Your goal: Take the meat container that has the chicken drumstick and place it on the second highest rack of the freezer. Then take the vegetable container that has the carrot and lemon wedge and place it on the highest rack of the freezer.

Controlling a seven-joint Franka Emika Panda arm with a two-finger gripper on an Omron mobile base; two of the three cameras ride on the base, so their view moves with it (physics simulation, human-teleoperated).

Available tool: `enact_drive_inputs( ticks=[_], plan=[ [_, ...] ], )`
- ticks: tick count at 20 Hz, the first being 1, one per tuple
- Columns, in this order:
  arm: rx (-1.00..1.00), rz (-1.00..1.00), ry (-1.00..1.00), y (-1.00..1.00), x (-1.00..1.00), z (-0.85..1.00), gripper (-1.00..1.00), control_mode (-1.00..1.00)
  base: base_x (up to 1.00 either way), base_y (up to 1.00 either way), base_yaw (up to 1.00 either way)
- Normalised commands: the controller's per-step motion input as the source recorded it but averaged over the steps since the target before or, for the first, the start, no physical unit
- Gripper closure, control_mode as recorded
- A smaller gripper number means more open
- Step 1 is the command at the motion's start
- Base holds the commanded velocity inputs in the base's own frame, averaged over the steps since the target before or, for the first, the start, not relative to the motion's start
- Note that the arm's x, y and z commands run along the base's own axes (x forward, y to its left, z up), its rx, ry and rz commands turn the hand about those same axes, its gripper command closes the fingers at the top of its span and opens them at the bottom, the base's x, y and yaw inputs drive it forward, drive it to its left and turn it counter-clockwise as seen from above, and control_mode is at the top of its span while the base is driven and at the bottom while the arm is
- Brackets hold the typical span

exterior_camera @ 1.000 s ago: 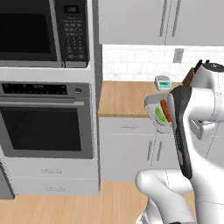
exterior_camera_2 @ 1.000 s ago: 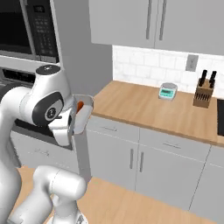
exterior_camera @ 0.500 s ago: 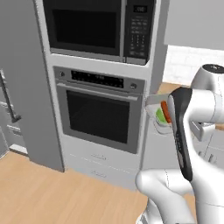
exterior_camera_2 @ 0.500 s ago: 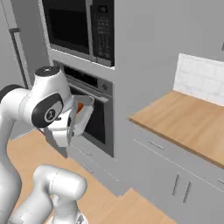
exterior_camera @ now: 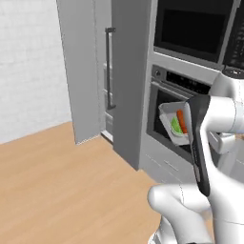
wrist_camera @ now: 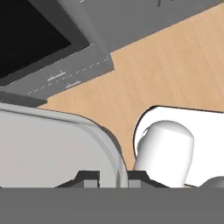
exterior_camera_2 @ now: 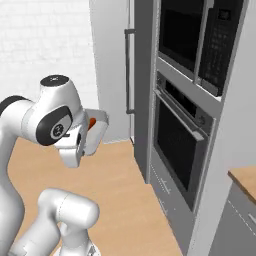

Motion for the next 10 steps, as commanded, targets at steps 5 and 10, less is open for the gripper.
enact_drive_inputs(
  ticks=[5, 10],
  plan=[
    [0.00, 0.00, 0.00, 0.00, 0.00, 0.00, 1.00, 1.00, 0.45, 0.77, 0.60],
    [0.00, 0.00, 0.00, 0.00, 0.00, 0.00, 1.00, 1.00, 0.83, 1.00, 0.39]
  ],
)
